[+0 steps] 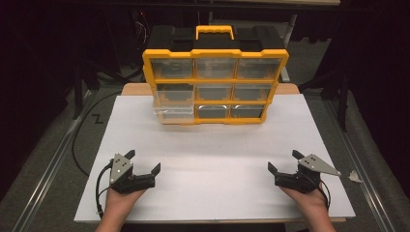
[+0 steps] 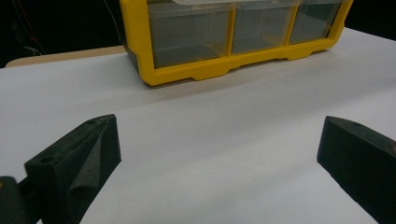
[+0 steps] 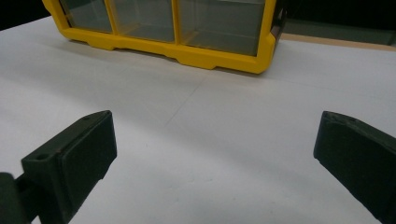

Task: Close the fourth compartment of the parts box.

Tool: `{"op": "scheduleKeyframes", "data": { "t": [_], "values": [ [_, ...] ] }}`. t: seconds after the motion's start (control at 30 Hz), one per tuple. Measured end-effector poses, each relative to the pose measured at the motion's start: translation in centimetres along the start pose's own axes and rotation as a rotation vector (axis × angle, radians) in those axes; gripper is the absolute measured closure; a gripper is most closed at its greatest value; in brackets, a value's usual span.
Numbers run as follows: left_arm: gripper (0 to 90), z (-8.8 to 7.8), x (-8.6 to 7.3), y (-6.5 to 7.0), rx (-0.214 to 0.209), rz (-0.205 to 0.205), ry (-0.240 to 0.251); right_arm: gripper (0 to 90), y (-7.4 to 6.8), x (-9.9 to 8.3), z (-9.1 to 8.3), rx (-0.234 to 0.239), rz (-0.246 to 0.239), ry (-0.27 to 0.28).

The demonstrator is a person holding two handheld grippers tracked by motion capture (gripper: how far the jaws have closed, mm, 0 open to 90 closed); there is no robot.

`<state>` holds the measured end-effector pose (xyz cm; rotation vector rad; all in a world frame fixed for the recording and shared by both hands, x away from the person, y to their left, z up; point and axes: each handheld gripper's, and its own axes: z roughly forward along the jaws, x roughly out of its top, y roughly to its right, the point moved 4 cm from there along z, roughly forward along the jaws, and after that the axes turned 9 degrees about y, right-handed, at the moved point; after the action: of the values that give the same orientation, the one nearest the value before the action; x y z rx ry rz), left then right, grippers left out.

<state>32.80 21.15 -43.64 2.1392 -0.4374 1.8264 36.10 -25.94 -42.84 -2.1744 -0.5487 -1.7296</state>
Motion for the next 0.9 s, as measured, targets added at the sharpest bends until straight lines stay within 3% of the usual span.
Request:
{"op": "scheduleKeyframes", "data": {
  "t": [0.9],
  "values": [
    [0.6, -0.06, 0.09, -0.17, 0.001, 0.007, 0.01, 0.7, -0.19, -0.04, 0.27, 0.003, -0.009, 0.001]
  ]
}}
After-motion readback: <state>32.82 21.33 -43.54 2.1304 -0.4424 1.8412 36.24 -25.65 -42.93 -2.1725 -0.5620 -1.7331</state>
